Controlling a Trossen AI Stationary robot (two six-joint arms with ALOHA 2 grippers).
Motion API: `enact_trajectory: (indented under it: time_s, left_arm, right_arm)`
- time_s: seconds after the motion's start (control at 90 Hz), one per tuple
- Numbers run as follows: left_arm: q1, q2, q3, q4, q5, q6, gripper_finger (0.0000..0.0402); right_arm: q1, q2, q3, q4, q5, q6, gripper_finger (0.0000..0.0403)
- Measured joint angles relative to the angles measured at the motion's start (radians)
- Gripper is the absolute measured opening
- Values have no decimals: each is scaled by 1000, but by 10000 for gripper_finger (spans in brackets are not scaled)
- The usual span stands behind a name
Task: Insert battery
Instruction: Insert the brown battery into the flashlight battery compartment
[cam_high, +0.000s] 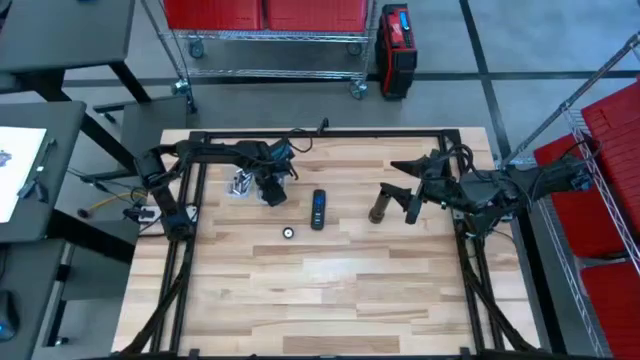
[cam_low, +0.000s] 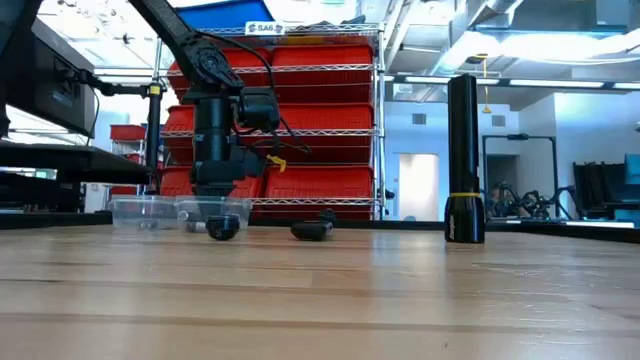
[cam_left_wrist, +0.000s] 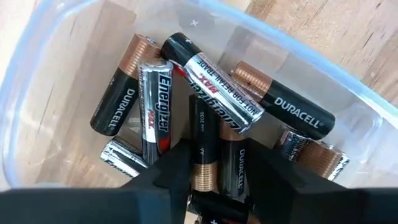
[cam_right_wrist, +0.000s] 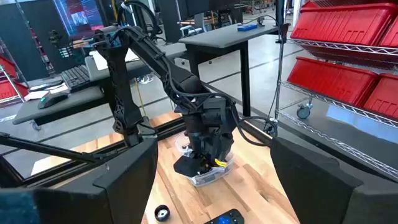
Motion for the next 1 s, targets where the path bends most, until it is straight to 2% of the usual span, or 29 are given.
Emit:
enact_trajectory:
  time_s: [0.522,0.811,1.0]
  left_arm:
    - [0,0,0,-1,-1,0,104]
    - [0,-3,13,-26,-4,2,72]
    - [0,4,60,-69,0,33,20]
  right_arm:
    - [0,0,0,0,0,-8,302]
    - [0,0,0,0,0,-8,302]
    - [0,0,0,0,0,-8,302]
